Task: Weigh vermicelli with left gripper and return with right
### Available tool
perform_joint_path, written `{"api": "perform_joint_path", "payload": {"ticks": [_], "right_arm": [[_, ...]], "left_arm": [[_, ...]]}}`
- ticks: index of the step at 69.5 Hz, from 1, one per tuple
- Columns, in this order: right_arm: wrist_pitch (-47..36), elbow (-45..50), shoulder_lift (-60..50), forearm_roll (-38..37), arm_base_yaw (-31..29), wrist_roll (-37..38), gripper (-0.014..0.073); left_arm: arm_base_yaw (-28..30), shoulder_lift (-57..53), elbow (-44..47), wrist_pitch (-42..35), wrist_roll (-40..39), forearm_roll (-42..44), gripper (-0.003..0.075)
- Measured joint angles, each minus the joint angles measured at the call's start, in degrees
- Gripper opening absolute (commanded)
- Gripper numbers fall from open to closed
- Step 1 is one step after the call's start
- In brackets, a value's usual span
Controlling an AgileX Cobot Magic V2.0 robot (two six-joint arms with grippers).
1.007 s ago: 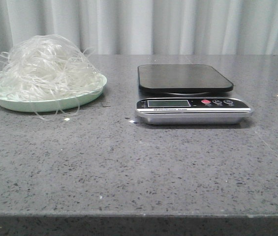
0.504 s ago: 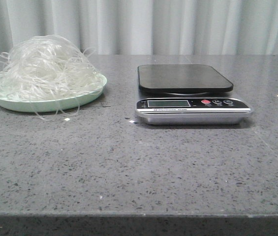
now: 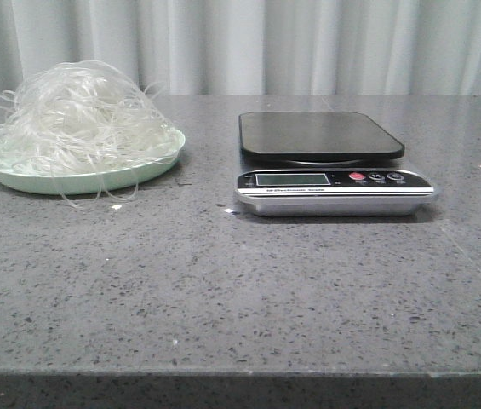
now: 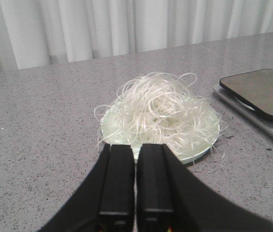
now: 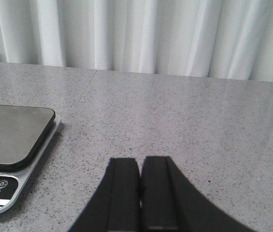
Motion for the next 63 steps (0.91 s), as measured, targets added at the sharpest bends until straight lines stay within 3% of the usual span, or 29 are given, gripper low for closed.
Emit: {"api": "perform_joint_path", "payload": {"ticks": [43, 53, 63], "right_arm": [[0.00, 0.00, 0.00, 0.00, 0.00, 0.00, 0.0151], [0.00, 0.00, 0.00, 0.00, 0.00, 0.00, 0.0151], [0.00, 0.00, 0.00, 0.00, 0.00, 0.00, 0.0151]], "left_arm": [[0.00, 0.00, 1.15, -0.12, 0.55, -3.07, 0.0137], [1.11, 0.00, 1.15, -0.12, 7.83, -8.77, 0.0137], [6.71, 0.00, 1.23, -0.27, 15.86, -16.15, 0.0137]]}}
